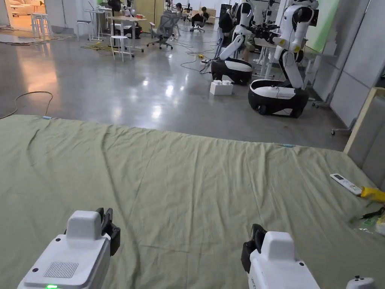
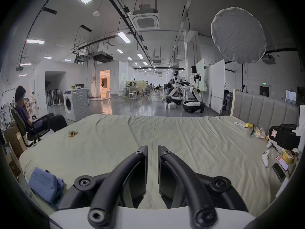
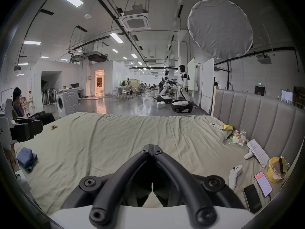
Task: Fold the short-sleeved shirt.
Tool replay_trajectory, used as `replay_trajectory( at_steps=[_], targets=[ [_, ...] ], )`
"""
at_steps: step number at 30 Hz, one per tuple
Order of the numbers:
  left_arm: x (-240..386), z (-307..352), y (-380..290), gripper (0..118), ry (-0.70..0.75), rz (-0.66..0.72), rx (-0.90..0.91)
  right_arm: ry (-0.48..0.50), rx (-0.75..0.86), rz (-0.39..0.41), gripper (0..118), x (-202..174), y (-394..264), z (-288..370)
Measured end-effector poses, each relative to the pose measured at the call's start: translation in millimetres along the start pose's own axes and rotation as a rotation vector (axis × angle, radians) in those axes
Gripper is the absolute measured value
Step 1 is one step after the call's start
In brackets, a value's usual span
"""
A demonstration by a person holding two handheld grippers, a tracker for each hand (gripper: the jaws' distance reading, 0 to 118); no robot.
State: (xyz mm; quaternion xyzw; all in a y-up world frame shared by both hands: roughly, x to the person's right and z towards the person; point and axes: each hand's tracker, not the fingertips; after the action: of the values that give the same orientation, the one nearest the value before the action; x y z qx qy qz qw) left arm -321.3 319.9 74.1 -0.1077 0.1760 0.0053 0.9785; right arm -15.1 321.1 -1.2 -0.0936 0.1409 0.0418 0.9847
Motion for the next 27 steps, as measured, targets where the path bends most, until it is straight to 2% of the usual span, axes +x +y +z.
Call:
replay_trajectory(
  at_steps=[7, 15, 19, 27],
  targets=[
    [1, 1, 8, 7, 0.012, -0.007, 0.043, -0.026, 0.014, -0.041, 1, 6, 2, 0],
    [-7, 6, 1, 7, 0.046, 0.022, 0.05, -0.063, 0.034, -0.013, 1, 7, -5, 14],
    [-7, 6, -5, 7, 0.043, 0.033, 0.036, -0.063, 0.05, 0.031, 1, 5, -6, 15],
    [-7, 9, 0, 7, 0.03, -0.001, 0.043, -0.055, 0.043, 0.015, 1, 5, -6, 12]
  ],
)
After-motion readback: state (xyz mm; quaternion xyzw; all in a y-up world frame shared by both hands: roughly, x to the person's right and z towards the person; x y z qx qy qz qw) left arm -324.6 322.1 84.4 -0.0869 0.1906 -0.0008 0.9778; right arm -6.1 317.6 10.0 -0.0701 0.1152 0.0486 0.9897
